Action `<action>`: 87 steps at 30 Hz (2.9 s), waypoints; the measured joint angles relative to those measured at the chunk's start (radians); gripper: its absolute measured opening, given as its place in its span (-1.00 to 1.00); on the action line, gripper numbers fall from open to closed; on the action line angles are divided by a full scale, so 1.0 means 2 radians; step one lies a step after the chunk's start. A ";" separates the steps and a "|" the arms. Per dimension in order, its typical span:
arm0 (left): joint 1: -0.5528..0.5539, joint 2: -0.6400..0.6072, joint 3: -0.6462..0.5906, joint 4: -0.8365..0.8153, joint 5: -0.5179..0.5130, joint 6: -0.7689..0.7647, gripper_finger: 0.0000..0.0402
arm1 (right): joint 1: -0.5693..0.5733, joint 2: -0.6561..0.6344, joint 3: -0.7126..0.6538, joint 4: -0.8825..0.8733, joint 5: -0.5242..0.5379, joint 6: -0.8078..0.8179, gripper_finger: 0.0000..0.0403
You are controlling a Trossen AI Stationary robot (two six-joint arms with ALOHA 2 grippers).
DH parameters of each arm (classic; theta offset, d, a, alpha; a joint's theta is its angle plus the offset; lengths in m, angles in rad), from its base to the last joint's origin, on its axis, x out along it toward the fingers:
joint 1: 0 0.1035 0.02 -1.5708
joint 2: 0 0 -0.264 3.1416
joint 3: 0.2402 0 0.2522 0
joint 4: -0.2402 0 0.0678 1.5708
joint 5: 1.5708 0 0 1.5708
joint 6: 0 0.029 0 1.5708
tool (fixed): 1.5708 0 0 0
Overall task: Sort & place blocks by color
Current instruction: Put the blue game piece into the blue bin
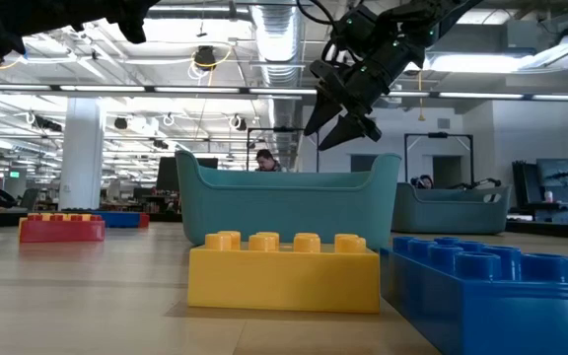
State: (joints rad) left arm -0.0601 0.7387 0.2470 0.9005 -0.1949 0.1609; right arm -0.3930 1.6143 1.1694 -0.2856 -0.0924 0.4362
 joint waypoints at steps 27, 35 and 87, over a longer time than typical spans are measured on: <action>0.000 0.000 0.000 0.006 -0.028 -0.034 -0.30 | 0.100 -0.141 -0.089 -0.012 0.100 -0.025 -0.12; 0.000 0.000 0.000 0.009 -0.023 -0.032 -0.30 | 0.088 -0.142 -0.089 0.005 0.099 -0.026 -0.13; 0.000 0.000 0.000 -0.011 0.030 -0.083 -0.30 | 0.104 -0.156 -0.088 0.000 0.097 -0.022 -0.13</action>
State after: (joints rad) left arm -0.0601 0.7383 0.2478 0.8783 -0.1347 -0.0048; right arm -0.1848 1.3024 0.9943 -0.2862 0.1020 0.3931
